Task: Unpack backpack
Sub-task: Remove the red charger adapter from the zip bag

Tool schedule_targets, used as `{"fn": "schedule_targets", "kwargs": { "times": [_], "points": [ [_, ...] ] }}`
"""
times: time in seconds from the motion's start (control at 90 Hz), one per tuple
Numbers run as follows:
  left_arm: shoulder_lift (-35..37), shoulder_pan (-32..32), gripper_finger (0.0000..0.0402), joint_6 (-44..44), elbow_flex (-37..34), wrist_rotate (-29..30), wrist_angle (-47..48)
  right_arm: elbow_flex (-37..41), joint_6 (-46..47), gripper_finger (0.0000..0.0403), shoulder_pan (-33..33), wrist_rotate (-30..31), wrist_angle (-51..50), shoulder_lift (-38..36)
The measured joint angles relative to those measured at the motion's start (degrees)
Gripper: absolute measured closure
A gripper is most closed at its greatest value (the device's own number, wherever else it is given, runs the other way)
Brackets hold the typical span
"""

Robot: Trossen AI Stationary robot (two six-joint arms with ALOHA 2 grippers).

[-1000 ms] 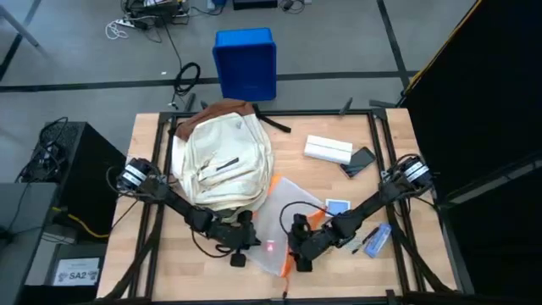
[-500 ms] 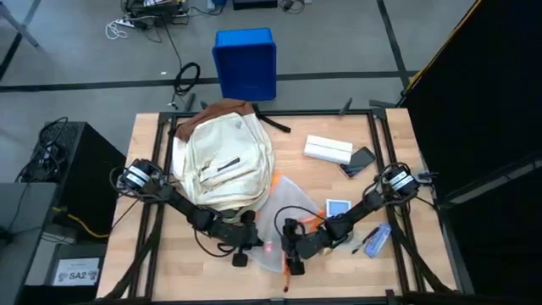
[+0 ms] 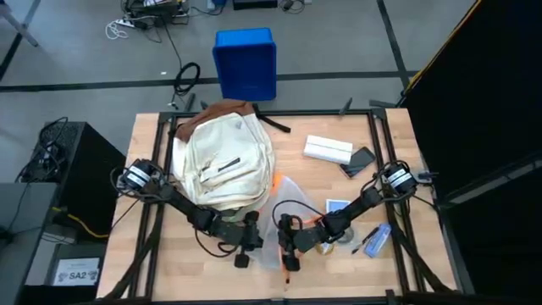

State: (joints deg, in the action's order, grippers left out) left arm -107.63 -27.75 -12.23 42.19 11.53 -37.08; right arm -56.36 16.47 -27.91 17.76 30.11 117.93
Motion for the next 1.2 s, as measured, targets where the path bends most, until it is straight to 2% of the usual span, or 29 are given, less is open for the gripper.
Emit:
{"fn": "schedule_targets", "kwargs": {
  "times": [0.356,0.678,1.011,1.2],
  "points": [
    [0.0,0.0,0.0402,0.0,0.0,0.0,2.5,0.0,-0.6,0.0133,-0.6,-3.5,-4.9,0.1],
    [0.0,0.0,0.0402,0.0,0.0,0.2,2.7,0.0,-4.6,0.0259,-0.7,-4.2,-4.0,0.1],
    [0.1,0.0,0.0402,-0.1,0.1,0.4,8.0,0.1,-3.8,0.026,-2.8,-6.1,-5.4,-1.9],
    [0.2,0.0,0.0402,-0.2,0.2,0.4,9.2,0.1,1.2,0.026,-5.2,-6.1,-14.6,-6.8]
  ]
}}
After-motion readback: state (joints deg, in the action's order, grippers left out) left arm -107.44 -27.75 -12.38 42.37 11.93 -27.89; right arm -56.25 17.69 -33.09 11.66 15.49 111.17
